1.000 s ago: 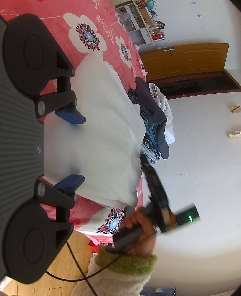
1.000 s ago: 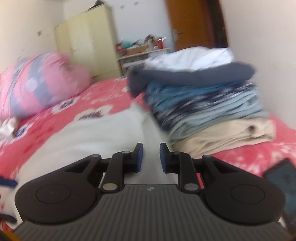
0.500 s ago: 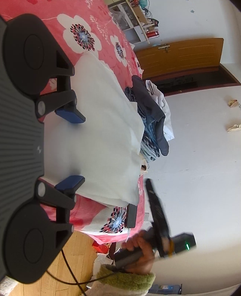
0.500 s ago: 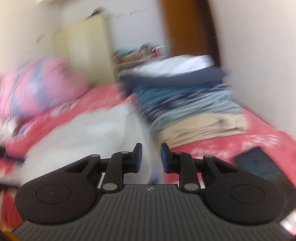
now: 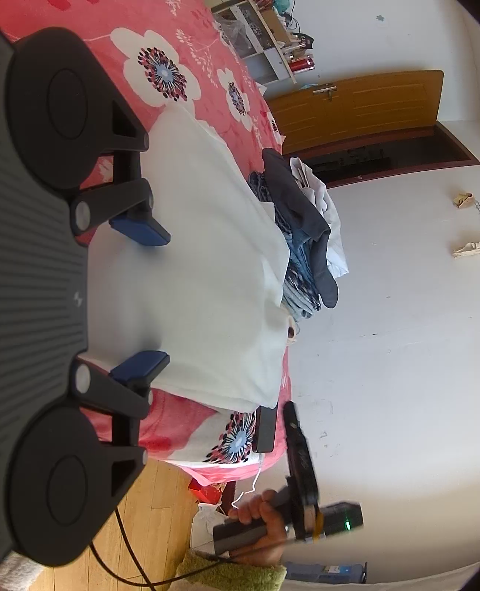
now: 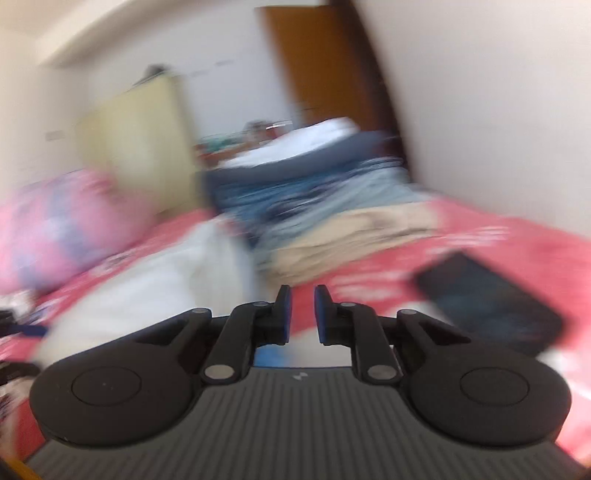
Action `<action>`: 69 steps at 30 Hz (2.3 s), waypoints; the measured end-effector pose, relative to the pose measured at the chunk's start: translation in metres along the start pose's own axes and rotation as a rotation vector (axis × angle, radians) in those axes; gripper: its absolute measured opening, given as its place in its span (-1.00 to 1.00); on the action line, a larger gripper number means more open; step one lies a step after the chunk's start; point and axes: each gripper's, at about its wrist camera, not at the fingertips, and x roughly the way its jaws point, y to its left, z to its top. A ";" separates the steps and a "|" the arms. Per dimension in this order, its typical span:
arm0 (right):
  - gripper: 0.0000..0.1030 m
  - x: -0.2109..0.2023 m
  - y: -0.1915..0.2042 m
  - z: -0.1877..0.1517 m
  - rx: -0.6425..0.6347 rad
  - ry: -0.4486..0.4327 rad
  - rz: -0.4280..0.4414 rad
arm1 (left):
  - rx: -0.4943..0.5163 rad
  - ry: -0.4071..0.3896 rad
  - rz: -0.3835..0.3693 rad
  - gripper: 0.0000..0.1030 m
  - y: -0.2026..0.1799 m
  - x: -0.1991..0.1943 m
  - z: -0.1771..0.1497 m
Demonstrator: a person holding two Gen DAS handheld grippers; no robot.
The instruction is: Fold clothes
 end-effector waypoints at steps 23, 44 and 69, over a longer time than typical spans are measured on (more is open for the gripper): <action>-0.78 0.063 0.093 0.011 -0.238 0.093 0.300 | -0.032 -0.052 -0.006 0.31 0.002 0.004 -0.005; -0.77 0.151 0.134 0.082 -0.367 0.322 0.269 | -0.092 -0.125 -0.049 0.33 0.009 0.003 -0.019; -0.81 0.285 0.187 0.099 -0.538 0.458 0.052 | -0.152 -0.153 -0.070 0.36 0.020 0.001 -0.019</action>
